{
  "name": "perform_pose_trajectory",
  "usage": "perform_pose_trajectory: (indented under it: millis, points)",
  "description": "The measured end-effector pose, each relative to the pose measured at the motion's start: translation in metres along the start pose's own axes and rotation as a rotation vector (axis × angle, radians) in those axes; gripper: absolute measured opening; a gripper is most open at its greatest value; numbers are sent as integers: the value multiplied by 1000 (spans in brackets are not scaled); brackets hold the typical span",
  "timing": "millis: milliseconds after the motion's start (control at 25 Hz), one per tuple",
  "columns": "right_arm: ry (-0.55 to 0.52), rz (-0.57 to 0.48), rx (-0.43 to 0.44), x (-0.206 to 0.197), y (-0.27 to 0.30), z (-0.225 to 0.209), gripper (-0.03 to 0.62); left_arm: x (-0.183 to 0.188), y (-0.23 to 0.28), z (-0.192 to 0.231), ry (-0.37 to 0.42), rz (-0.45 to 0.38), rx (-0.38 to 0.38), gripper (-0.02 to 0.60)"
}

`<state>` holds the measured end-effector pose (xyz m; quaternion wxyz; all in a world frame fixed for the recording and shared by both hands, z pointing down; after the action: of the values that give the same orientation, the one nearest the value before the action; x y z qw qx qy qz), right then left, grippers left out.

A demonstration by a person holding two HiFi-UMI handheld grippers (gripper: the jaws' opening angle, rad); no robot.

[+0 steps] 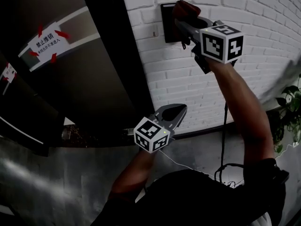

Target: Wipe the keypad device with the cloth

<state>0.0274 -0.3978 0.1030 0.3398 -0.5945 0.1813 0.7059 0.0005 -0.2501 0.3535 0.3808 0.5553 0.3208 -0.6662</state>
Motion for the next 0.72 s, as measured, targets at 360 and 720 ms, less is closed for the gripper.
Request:
perform_pose_trajectory:
  millis: [360, 720]
  points:
    - [9, 22, -32, 20, 35, -18, 48, -3, -14, 2, 11, 5, 12, 17]
    - [-6, 43, -67, 7, 41, -25, 48, -10, -14, 5, -13, 22, 13, 17]
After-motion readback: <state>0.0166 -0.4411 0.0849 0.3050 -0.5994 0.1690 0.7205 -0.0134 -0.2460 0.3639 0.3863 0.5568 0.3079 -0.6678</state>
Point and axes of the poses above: the fingertips, and each gripper's own axes: y forward along the fingers, z to its left, x out of its top, the point moved 3 cm from there along -y, backward along the fingers, and after that the axes turned 5 degrees about -y, right-handed, at the moved point
